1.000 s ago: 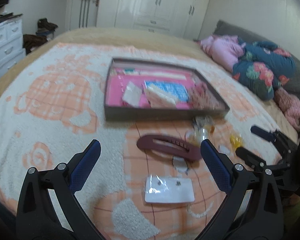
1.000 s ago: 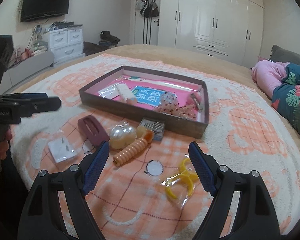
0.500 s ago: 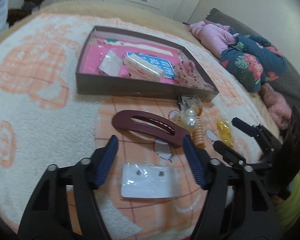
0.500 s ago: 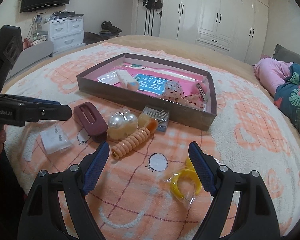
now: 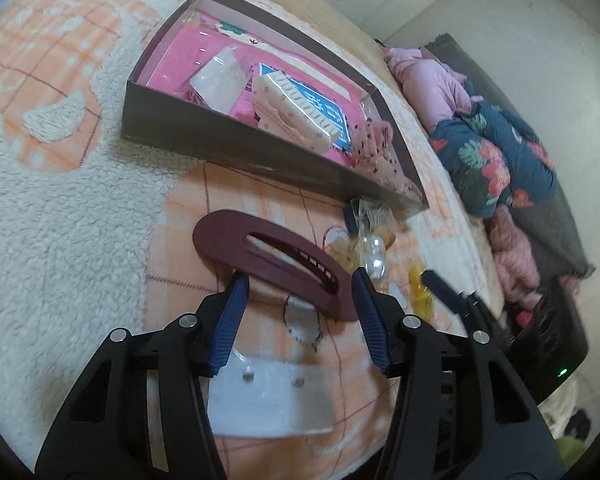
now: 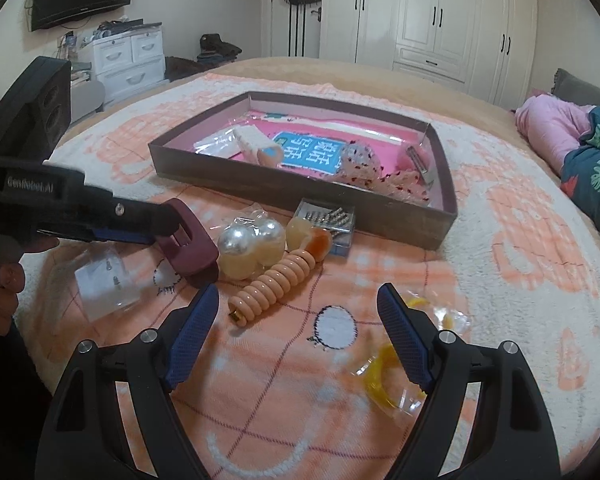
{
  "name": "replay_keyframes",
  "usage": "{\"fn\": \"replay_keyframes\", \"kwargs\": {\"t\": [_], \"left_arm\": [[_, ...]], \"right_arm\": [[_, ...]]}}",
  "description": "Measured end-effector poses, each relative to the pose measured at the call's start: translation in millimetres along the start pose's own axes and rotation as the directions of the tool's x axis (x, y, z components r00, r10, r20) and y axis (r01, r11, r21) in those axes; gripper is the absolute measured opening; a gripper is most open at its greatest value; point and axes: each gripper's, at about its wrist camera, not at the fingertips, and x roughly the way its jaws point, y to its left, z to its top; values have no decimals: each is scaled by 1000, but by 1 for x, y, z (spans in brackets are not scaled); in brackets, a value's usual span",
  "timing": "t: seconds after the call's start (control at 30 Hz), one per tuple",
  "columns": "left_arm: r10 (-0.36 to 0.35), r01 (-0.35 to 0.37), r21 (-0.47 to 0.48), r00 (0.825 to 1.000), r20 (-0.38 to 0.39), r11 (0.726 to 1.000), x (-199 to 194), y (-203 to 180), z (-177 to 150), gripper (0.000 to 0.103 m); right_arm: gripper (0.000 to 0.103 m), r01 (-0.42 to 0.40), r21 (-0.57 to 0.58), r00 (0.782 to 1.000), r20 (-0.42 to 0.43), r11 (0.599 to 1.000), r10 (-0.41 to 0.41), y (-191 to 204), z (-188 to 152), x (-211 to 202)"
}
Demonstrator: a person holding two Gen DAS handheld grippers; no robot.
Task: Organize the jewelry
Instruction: 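Grasp the maroon hair clip with the left tool while the right tool grasps the orange coil hair tie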
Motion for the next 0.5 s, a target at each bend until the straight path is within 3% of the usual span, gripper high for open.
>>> {"fn": "replay_keyframes", "kwargs": {"t": [0.3, 0.37, 0.5], "left_arm": [[-28, 29, -69, 1000, 12, 997, 8, 5, 10, 44], [-26, 27, -71, 1000, 13, 997, 9, 4, 11, 41], [-27, 28, -85, 1000, 15, 996, 14, 6, 12, 27]], "right_arm": [[69, -43, 50, 997, -60, 998, 46, -1, 4, 20], [65, -44, 52, 997, -67, 998, 47, -1, 2, 22], [47, -51, 57, 996, -73, 997, 55, -2, 2, 22]]}}
